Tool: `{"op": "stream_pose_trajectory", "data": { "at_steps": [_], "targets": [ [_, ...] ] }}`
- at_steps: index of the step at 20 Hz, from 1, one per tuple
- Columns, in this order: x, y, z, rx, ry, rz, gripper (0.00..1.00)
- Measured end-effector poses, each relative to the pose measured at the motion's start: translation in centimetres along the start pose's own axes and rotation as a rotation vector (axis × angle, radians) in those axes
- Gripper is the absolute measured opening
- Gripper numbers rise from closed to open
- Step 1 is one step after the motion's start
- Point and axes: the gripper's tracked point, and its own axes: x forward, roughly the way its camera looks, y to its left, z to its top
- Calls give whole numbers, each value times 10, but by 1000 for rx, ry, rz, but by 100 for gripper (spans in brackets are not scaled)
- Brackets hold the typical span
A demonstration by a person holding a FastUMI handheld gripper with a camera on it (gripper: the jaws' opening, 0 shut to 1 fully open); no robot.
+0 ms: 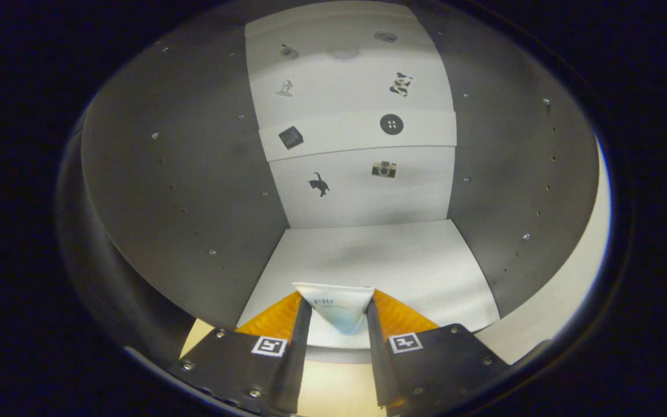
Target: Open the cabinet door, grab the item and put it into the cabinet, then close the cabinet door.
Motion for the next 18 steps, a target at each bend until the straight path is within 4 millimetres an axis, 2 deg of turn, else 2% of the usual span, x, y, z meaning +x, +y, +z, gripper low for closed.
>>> {"op": "stream_pose_trajectory", "data": {
  "at_steps": [11, 14, 16, 18],
  "targets": [
    [6, -2, 5, 10, -11, -10, 56],
    [-3, 3, 9, 27, -45, -1, 65],
    [-15, 6, 12, 31, -77, -3, 71],
    [-35, 10, 15, 24, -131, -11, 73]
  ]
}}
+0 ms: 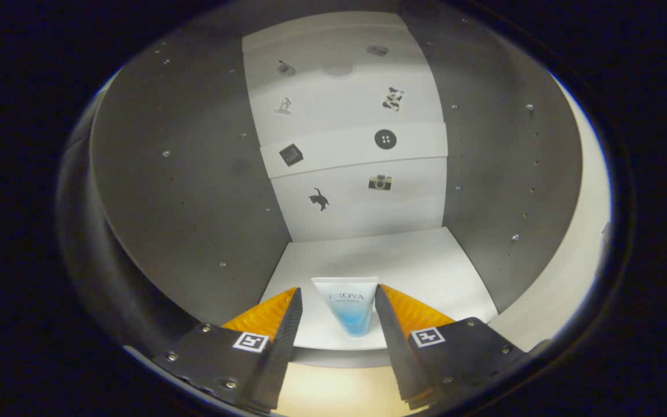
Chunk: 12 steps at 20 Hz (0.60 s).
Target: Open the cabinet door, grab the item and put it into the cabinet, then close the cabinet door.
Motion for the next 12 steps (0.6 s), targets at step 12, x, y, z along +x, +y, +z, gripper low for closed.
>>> {"op": "stream_pose_trajectory", "data": {
  "at_steps": [12],
  "targets": [
    [-244, 23, -43, -45, -239, -46, 81]
  ]
}}
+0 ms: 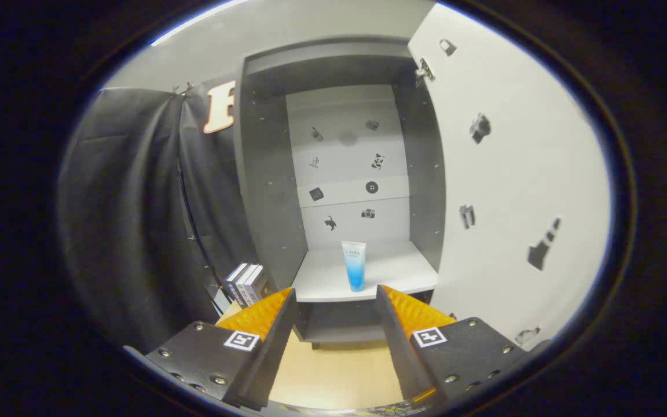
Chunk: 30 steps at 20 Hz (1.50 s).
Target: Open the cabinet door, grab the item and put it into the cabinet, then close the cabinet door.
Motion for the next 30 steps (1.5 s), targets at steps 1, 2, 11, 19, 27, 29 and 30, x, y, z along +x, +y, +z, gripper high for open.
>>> {"op": "stream_pose_trajectory", "data": {
  "at_steps": [1, 2, 11, 19, 27, 29, 30],
  "targets": [
    [-24, -1, 0, 5, -14, 0, 81],
    [-49, -6, -2, 21, -23, -9, 81],
    [-183, -139, -22, 45, -59, -282, 81],
    [-173, -251, -30, 81, -52, -444, 88],
    [-150, -257, -39, -8, -30, -415, 86],
    [-153, -246, -35, -39, -41, -407, 81],
    [-153, -242, -35, -70, -48, -404, 79]
  ]
}}
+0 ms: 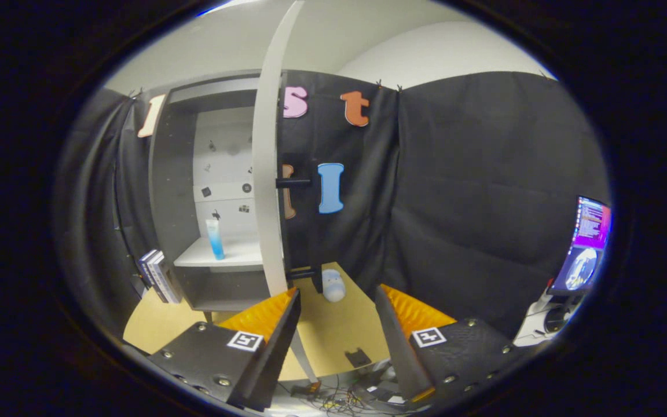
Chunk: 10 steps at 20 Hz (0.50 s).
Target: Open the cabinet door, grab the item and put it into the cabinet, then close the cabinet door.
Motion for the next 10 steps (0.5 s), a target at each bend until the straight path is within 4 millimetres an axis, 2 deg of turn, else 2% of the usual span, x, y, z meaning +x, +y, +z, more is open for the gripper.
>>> {"op": "stream_pose_trajectory", "data": {
  "at_steps": [4, 7, 8, 10],
  "targets": [
    [-7, 17, 1, 7, 2, 31, 78],
    [-8, 37, -1, 20, -2, 87, 79],
    [-23, 37, 7, 27, -2, 106, 79],
    [-21, 56, 7, 49, 0, 153, 78]
  ]
}}
